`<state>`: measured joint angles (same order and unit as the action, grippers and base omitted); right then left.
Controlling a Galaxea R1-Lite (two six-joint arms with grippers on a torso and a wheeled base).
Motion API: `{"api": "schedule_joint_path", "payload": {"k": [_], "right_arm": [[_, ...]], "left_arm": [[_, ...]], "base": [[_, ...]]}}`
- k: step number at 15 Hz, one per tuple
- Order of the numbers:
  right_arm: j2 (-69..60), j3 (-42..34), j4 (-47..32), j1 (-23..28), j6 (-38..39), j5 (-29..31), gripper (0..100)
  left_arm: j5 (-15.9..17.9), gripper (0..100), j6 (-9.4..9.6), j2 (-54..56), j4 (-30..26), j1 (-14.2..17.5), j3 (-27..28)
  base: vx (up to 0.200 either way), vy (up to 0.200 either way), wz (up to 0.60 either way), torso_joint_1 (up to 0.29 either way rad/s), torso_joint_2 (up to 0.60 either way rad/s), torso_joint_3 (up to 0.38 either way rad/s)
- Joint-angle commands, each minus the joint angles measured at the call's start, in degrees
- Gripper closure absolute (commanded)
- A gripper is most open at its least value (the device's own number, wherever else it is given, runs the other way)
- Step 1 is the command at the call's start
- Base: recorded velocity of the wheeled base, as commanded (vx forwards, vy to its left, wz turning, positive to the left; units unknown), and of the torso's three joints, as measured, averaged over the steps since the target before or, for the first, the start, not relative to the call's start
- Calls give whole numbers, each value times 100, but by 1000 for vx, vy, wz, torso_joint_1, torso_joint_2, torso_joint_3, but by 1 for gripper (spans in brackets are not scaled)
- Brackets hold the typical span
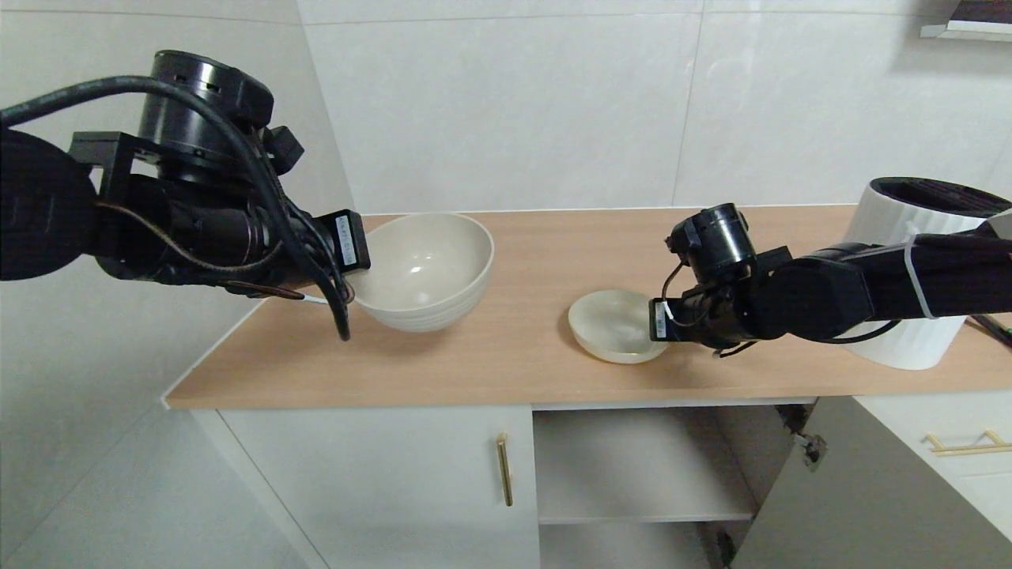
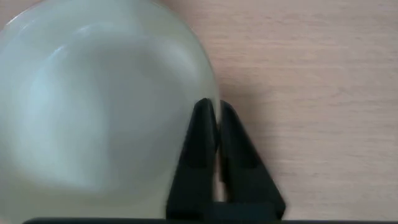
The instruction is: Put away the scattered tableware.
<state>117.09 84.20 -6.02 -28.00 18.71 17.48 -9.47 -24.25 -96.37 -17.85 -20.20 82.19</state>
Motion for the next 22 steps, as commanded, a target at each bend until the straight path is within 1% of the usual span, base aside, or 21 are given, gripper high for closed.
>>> {"api": "schedule_joint_path", "payload": {"k": [1,4,7,9,10,11,14,16,18,19,20,22], "right_arm": [[51,0,-13,-4,-8,1,100],[-11,26,-22,-12,1,10,100],[-573,-246,-39,-83,-8,1,100],[-1224,-563,-48,-320,1,18,100],[-1224,-563,-48,-320,1,18,100],[-1725,-870,-242,-531,10,27,100],[-2015,-976,-277,-557,203,45,100],[-2120,-1072,-277,-566,229,54,100],[-2437,-1442,-259,-724,256,54,100],[-2612,-1767,-224,-724,256,45,100],[-2718,-1899,-206,-724,256,45,100],[-2858,-2057,-206,-724,247,54,100]], "left_arm": [[-2,100,-1,127,1,-10,-27],[-2,100,-107,171,9,-63,-19],[7,100,-98,250,-8,-160,-54],[7,100,-80,364,-8,-186,-238],[7,100,-80,364,-8,-186,-238],[16,100,-80,505,-8,-230,-344],[16,100,-71,751,1,-283,-766],[16,100,-71,848,1,-283,-915],[16,100,-80,927,1,-371,-994],[16,100,-80,909,1,-423,-1038],[16,100,-80,883,1,-459,-1038],[7,100,-80,856,1,-520,-1073]], "base": [[0,0,0,0,0,0],[0,0,0,0,0,0],[0,0,0,0,0,0],[0,0,0,0,0,0],[0,0,0,0,0,0],[0,0,0,0,0,0],[0,0,0,0,0,0],[0,0,0,0,0,0],[0,0,0,0,0,0],[0,0,0,0,0,0],[0,0,0,0,0,0],[-200,0,0,5,2,5]]}}
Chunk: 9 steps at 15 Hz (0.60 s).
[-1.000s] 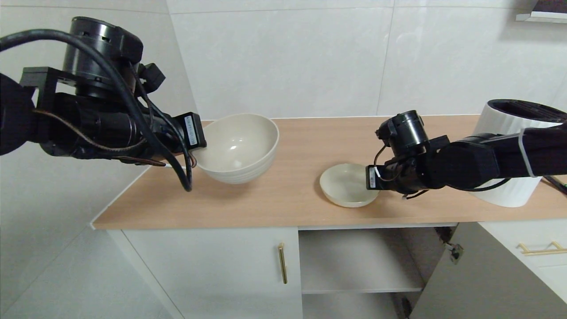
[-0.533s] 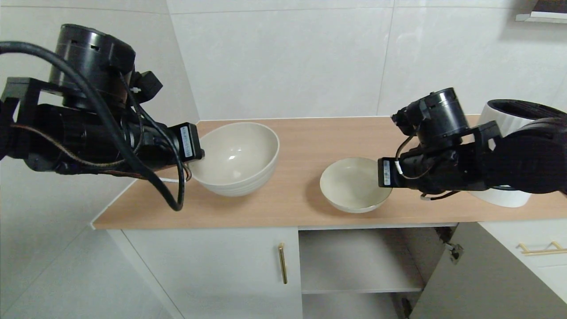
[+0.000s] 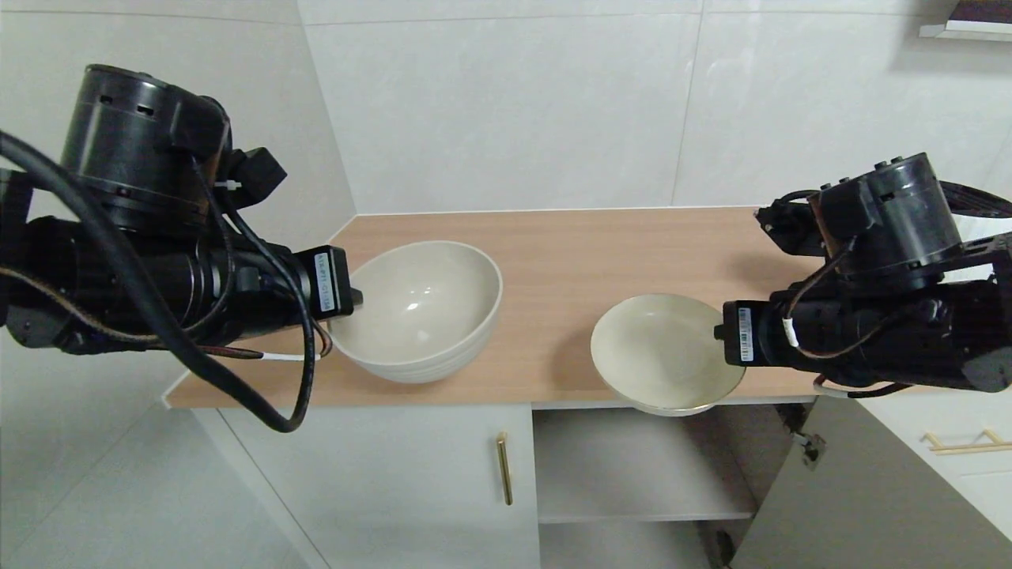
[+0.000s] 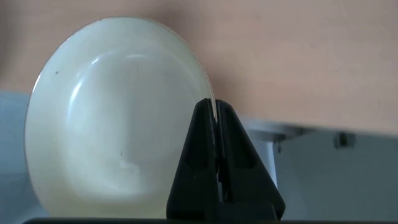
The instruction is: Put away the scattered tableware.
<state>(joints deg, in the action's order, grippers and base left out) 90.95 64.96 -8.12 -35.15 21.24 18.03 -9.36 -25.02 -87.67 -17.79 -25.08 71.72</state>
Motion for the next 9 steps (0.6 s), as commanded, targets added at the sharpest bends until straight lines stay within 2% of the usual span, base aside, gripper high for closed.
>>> {"api": "schedule_joint_path", "payload": {"k": [1,5,9], "right_arm": [[-254,-142,3,-10,-5,-1,100],[-227,-203,3,-10,-32,-1,100],[-131,-265,3,-19,-49,-10,100]], "left_arm": [[-4,100,-3,-13,-6,-32,-26],[-13,100,-3,-22,3,-32,-26],[-13,100,14,-57,-6,-32,-26]], "base": [[-200,0,0,17,-2,7],[-200,0,0,-2,-1,7],[0,0,0,0,0,0]]}}
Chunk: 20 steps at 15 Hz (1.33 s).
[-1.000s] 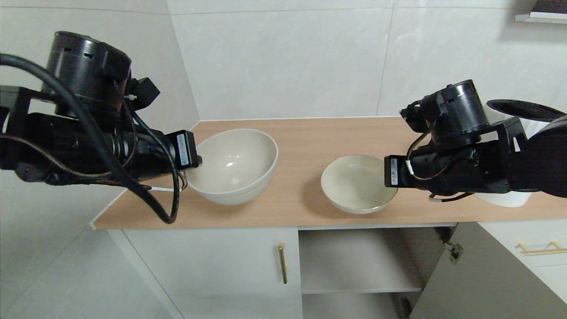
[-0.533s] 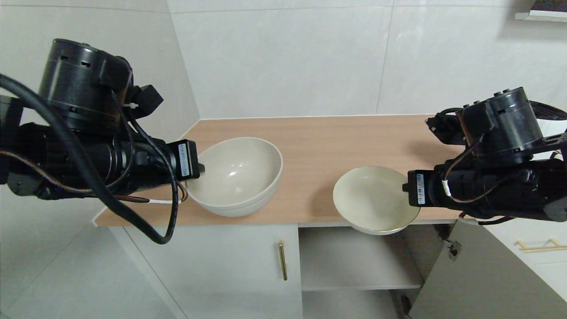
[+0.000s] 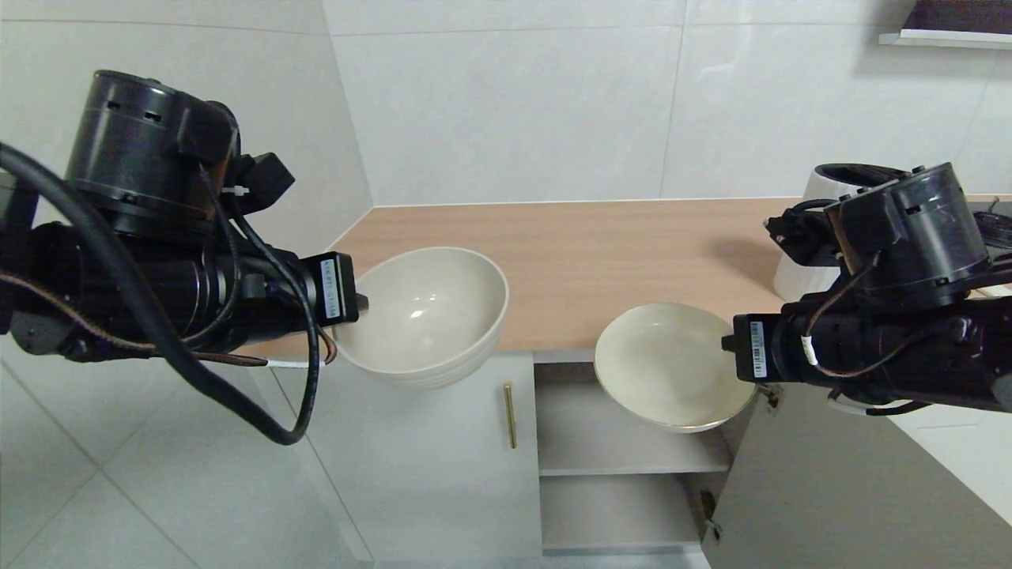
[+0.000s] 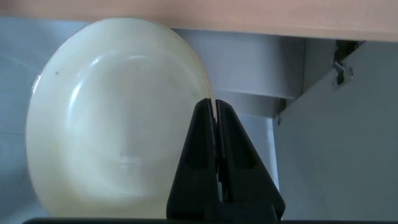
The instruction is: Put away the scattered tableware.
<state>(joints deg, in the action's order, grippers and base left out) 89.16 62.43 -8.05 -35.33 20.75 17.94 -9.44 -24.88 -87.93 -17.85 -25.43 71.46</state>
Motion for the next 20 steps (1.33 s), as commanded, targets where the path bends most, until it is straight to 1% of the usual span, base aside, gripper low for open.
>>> {"api": "schedule_joint_path", "payload": {"k": [1,4,6,12,14,20], "right_arm": [[49,-20,-4,-18,-1,-1,100],[145,-20,-4,-27,-1,7,100],[216,-55,-4,-53,-9,7,100],[418,-126,31,-176,-1,7,100],[514,-170,154,-194,-1,42,100],[769,-187,225,-203,-1,122,100]], "left_arm": [[-6,100,10,-40,-8,3,-1],[-6,100,54,-119,-17,3,-27],[-6,100,54,-145,-17,3,-27],[-6,100,54,-198,-17,3,-27],[-6,100,54,-216,-17,3,-27],[-14,100,54,-233,-17,3,-27]], "base": [[0,0,0,0,0,0],[0,0,0,0,0,0],[0,0,0,-107,286,176],[0,0,0,-151,459,298],[0,0,0,-134,459,330],[0,0,0,-97,452,351]]}}
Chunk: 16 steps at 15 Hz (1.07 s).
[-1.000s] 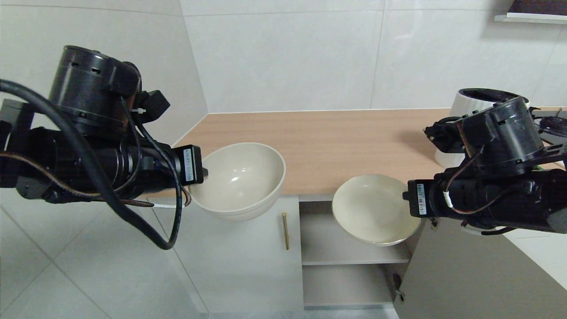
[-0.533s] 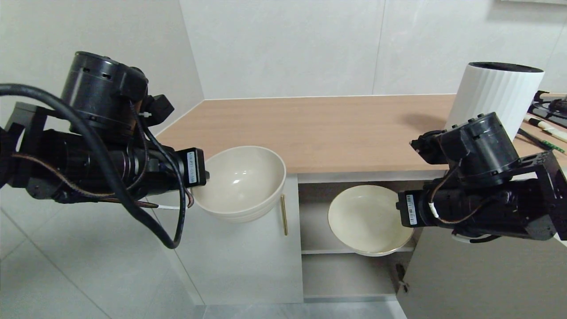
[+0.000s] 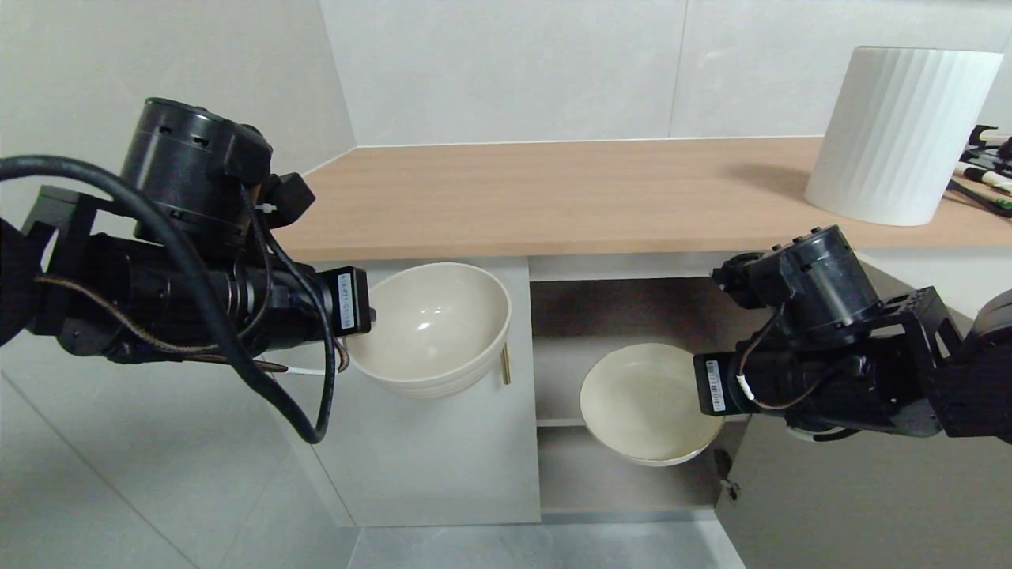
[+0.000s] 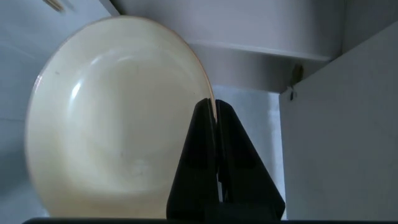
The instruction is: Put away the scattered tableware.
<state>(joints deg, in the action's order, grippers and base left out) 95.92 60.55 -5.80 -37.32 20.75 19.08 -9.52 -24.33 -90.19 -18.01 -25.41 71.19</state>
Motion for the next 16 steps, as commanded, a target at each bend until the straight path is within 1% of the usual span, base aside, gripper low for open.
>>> {"api": "schedule_joint_path", "payload": {"k": [1,2,4,9,11,13,14,15,16], "right_arm": [[112,1,0,-39,-1,8,100],[129,1,0,-48,-1,8,100],[199,-8,0,-57,-1,8,100],[252,-8,0,-65,26,8,100],[463,45,18,-65,26,8,100],[929,62,369,-57,17,8,100],[1228,71,721,-57,-1,17,100],[1474,150,1143,-39,-1,26,100],[1694,308,1380,75,8,17,100]], "left_arm": [[-6,100,-1,-8,-1,0,0],[-6,100,-1,-17,-1,0,0],[-6,100,-1,-43,8,0,0],[-6,100,-1,-34,-1,-8,0],[-6,100,-1,-25,-1,-70,0],[12,100,25,-8,-1,-175,-79],[12,100,139,1,8,-202,-150],[20,100,210,-8,8,-210,-194],[29,100,210,-17,8,-228,-220]], "base": [[0,0,0,-41,442,393],[0,0,0,-41,427,388],[0,0,0,-19,190,161],[0,0,0,-2,20,12],[0,0,0,0,0,0],[0,0,0,0,0,0],[0,0,0,0,0,0],[0,0,0,0,0,0],[0,0,0,0,0,0]]}}
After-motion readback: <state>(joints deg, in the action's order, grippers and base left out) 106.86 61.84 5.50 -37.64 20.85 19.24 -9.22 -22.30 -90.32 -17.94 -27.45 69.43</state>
